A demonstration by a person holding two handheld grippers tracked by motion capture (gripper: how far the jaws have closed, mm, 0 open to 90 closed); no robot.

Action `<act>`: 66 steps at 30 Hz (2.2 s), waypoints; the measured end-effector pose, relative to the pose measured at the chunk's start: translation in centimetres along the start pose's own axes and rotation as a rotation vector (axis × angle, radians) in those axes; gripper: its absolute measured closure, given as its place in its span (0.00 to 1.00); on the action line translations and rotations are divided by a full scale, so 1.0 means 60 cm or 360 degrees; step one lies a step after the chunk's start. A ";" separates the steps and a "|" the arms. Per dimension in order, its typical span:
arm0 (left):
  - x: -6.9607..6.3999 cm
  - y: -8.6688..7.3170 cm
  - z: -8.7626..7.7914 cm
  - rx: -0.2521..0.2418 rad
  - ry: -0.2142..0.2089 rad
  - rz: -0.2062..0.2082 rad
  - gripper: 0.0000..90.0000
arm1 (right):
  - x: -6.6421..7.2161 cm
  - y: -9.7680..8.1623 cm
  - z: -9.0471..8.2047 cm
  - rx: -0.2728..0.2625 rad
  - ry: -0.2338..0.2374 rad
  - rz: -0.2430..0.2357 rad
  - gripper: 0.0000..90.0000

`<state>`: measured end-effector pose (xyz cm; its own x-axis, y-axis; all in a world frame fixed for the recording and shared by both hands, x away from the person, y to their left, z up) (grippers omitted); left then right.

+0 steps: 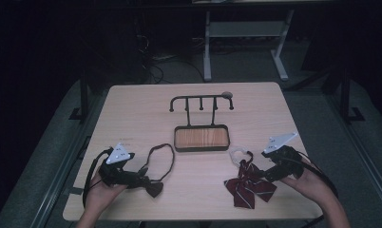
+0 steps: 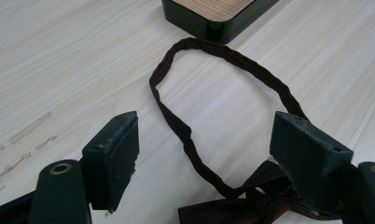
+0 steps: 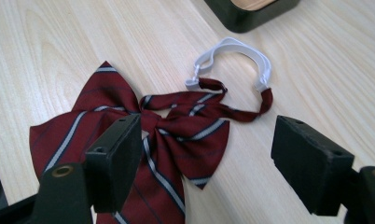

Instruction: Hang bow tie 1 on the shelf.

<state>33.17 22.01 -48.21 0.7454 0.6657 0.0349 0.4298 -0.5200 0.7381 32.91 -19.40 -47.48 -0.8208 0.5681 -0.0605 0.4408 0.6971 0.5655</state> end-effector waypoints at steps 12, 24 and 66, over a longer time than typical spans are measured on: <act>0.005 0.002 -0.004 -0.0033 0.0021 -0.0014 0.27 | -0.018 0.035 0.028 0.0069 0.0064 -0.0011 0.33; 0.002 0.000 0.000 -0.0013 0.0019 -0.0030 0.27 | -0.037 0.053 0.053 0.0155 0.0082 -0.0032 0.39; 0.005 0.003 -0.002 -0.0020 0.0048 0.0023 0.27 | -0.093 0.035 0.131 0.0473 0.0013 -0.0074 0.86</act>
<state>33.39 22.19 -48.00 0.7355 0.6743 0.0660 0.4127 -0.5231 0.7457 41.28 -17.62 -52.43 -0.8448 0.5301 -0.0734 0.4890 0.8203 0.2968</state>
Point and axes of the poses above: each handheld gripper's, and its own axes: z roughly forward along the jaws, y roughly out of its top, x roughly to its left, the point moved 9 cm from there along z, roughly forward along the jaws, and after that the axes turned 3 degrees about -y, right-handed, at the moved point
